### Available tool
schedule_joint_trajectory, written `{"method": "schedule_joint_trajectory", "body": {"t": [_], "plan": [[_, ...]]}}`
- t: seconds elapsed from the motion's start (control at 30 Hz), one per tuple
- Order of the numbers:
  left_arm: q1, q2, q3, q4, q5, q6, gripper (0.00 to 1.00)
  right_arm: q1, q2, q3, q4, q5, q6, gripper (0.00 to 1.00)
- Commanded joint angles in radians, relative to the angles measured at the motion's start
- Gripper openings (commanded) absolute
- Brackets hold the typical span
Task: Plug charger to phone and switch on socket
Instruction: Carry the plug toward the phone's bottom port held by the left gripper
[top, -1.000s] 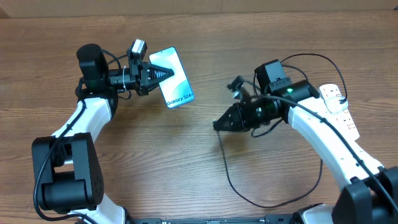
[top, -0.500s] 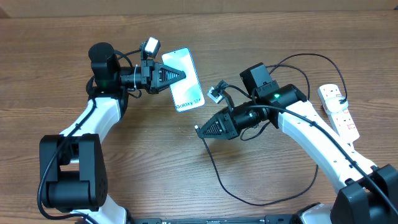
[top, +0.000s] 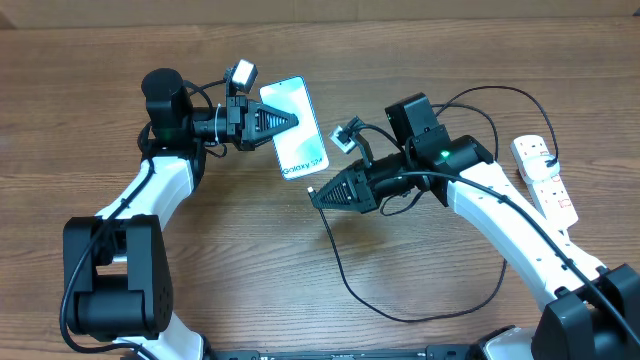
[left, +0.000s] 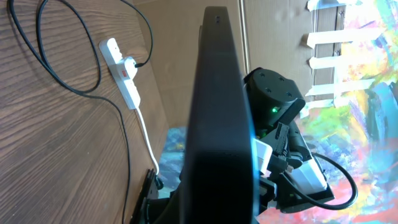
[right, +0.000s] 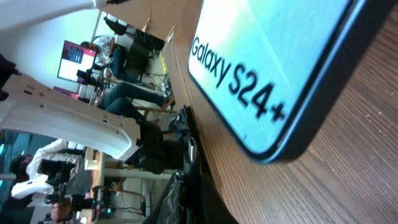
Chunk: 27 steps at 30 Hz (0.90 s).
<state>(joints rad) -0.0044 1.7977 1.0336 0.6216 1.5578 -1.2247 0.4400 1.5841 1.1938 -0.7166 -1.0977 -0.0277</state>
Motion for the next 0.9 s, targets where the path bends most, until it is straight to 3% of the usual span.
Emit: {"method": "schedule_joint_trajectory", "body": {"t": [0.0, 0.57, 0.87], "plan": [[0.004, 0.001, 0.013, 0.008, 0.023, 0.013, 0.04, -0.005, 0.002, -0.003, 0.035, -0.003, 0.073, 0.04], [0.004, 0.001, 0.013, 0.008, 0.023, 0.013, 0.04, -0.005, 0.006, -0.003, 0.103, 0.0, 0.208, 0.04], [0.004, 0.001, 0.013, 0.008, 0.023, 0.013, 0.04, -0.016, 0.006, -0.003, 0.103, -0.002, 0.211, 0.04]]}}
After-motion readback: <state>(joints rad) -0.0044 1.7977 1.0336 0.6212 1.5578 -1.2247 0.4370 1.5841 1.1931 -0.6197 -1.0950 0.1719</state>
